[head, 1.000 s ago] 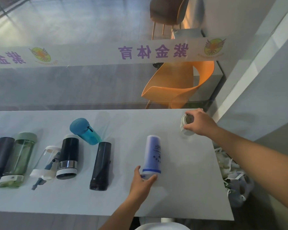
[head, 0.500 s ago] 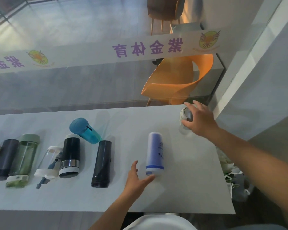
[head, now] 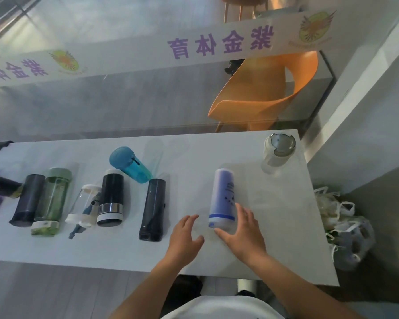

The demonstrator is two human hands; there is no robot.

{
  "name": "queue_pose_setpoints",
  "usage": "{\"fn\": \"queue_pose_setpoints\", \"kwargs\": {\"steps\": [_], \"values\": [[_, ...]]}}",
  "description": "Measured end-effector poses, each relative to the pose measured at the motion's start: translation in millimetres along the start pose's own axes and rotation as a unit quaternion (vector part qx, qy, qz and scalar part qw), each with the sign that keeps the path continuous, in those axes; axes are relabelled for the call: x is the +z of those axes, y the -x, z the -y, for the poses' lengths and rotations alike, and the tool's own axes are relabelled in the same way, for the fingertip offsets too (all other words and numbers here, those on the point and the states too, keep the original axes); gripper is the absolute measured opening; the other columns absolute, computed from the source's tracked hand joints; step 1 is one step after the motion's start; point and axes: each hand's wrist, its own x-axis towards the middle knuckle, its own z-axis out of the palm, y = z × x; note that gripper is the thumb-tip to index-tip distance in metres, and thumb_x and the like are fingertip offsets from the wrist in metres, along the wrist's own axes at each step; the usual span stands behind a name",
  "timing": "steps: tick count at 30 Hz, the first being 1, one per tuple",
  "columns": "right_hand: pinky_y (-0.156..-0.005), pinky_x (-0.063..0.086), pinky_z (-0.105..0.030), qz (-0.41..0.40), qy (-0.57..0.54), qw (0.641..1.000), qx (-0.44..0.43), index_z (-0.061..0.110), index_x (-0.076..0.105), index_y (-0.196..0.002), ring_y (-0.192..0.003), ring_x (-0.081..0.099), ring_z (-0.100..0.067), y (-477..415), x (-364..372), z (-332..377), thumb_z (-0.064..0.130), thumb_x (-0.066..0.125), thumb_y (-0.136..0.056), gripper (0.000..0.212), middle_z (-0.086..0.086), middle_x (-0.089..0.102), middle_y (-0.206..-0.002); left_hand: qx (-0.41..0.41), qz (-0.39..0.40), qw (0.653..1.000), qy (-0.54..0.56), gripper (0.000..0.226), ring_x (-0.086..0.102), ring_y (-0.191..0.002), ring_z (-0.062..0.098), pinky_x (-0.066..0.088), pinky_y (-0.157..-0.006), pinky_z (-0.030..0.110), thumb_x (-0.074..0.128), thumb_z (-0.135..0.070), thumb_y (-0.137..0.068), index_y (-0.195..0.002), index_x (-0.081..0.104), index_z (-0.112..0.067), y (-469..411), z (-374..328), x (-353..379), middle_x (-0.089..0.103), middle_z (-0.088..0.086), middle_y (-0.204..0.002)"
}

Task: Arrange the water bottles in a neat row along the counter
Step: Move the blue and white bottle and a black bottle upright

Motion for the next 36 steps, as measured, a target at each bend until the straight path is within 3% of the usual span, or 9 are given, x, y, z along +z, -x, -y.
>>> {"fn": "queue_pose_setpoints", "kwargs": {"steps": [6,17,19,23,29,36], "values": [[-0.103,0.041,-0.041,-0.044,-0.117,0.985,0.122,0.02,0.015,-0.152,-0.134,0.039,-0.027,-5,28,19,0.063,0.073,-0.069,0.111,-0.007,0.03,-0.152,0.047,0.049,0.988,-0.138,0.078,-0.001,-0.152,0.026,0.015,-0.122,0.046,0.057,-0.037,-0.092,-0.153,0.01,-0.038,-19,13,-4,-0.003,-0.003,-0.165],[-0.092,0.052,-0.044,-0.162,-0.172,0.954,0.187,0.022,0.034,-0.146,-0.114,0.055,-0.029,-7,47,52,0.033,0.081,-0.065,0.094,-0.009,0.044,-0.135,0.134,0.111,0.963,-0.204,0.087,-0.008,-0.151,0.029,0.005,-0.122,0.048,0.057,-0.044,-0.09,-0.155,0.001,-0.031,-60,40,-28,-0.009,0.003,-0.165],[-0.095,0.05,-0.045,-0.199,-0.156,0.953,0.165,0.022,0.041,-0.14,-0.116,0.053,-0.031,-5,34,59,0.032,0.082,-0.062,0.089,-0.01,0.048,-0.131,0.145,0.123,0.958,-0.216,0.086,-0.01,-0.151,0.031,0.003,-0.121,0.05,0.056,-0.044,-0.09,-0.155,0.002,-0.031,-64,42,-28,-0.011,0.005,-0.164],[-0.088,0.05,-0.046,-0.265,-0.043,0.96,0.086,0.019,0.053,-0.126,-0.101,0.056,-0.032,-3,-10,83,0.028,0.085,-0.06,0.073,-0.009,0.06,-0.115,0.166,0.15,0.943,-0.247,0.087,-0.02,-0.148,0.035,-0.004,-0.119,0.053,0.055,-0.043,-0.09,-0.155,-0.002,-0.032,-65,44,-26,-0.019,0.006,-0.163],[-0.09,0.046,-0.039,-0.178,0.108,0.976,0.064,0.026,0.053,-0.135,-0.105,0.053,-0.034,-10,-67,108,0.034,0.076,-0.069,0.07,-0.009,0.055,-0.122,0.175,0.17,0.935,-0.256,0.09,-0.025,-0.146,0.037,-0.005,-0.118,0.057,0.054,-0.04,-0.089,-0.155,-0.006,-0.031,-67,47,-25,-0.025,0.008,-0.161],[-0.094,0.041,-0.038,-0.171,0.131,0.974,0.068,0.026,0.046,-0.141,-0.113,0.047,-0.034,-14,-63,103,0.03,0.073,-0.075,0.071,-0.008,0.048,-0.135,0.181,0.172,0.934,-0.256,0.088,-0.029,-0.144,0.038,-0.01,-0.117,0.057,0.052,-0.041,-0.091,-0.155,-0.009,-0.031,-67,50,-25,-0.027,0.008,-0.16]]}}
